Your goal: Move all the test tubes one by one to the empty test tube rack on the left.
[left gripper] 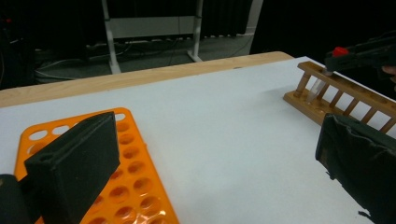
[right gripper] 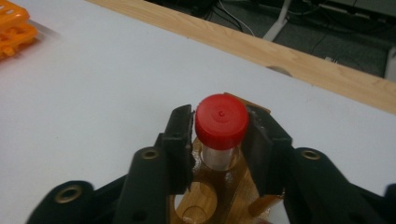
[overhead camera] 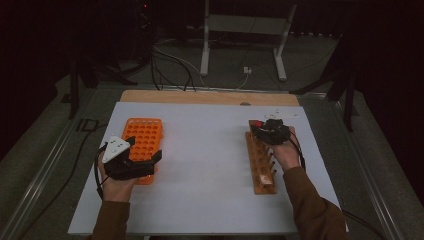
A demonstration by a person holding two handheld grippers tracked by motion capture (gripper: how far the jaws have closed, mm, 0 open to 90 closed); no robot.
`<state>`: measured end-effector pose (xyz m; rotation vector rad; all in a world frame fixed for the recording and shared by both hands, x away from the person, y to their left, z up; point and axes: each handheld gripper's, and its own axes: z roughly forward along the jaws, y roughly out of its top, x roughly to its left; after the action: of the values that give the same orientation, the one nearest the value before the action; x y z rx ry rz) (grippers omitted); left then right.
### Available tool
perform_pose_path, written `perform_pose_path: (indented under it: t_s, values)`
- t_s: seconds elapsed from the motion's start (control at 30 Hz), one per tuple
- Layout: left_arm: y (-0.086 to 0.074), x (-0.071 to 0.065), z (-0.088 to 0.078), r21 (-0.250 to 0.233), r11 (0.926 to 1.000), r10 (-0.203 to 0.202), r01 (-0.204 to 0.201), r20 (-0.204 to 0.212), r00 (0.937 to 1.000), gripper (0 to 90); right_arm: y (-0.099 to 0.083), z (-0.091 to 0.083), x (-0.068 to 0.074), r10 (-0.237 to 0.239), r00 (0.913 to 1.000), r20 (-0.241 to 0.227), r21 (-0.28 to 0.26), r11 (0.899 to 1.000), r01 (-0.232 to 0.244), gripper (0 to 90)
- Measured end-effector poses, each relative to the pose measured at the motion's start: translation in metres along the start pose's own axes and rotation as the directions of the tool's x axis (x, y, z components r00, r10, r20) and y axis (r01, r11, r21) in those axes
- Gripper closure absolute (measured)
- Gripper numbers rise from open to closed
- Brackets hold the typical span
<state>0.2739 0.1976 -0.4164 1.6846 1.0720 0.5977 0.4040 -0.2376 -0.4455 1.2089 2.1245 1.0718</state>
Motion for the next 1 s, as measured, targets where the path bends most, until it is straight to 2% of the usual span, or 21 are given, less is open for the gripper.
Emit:
perform_pose_path:
  t_s: [0.17,0.33,0.5,0.8,1.0]
  values:
    - [0.001,-0.005,0.007,0.015,0.9998,0.014,-0.014,0.013,0.9998,0.4,-0.001,0.000,-0.001,0.004,1.0000,0.004,-0.004,1.000,-0.004,70.2]
    - [0.002,-0.011,0.013,0.021,0.9995,0.022,-0.022,0.030,0.9993,0.4,0.002,-0.008,-0.002,0.008,1.0000,-0.004,-0.034,0.999,-0.008,70.3]
    - [0.003,-0.017,0.019,0.024,0.9994,0.026,-0.027,0.044,0.9987,0.4,0.007,-0.021,-0.002,0.018,0.9996,-0.020,-0.072,0.997,-0.020,70.4]
    - [0.003,-0.025,0.025,0.027,0.9988,0.038,-0.040,0.060,0.9974,0.4,0.020,-0.047,-0.004,0.022,0.9995,-0.021,-0.123,0.992,-0.024,70.5]
    - [0.003,-0.033,0.030,0.025,0.9986,0.045,-0.047,0.073,0.9963,0.4,0.032,-0.063,0.005,-0.012,0.9986,-0.052,-0.150,0.989,0.004,70.5]
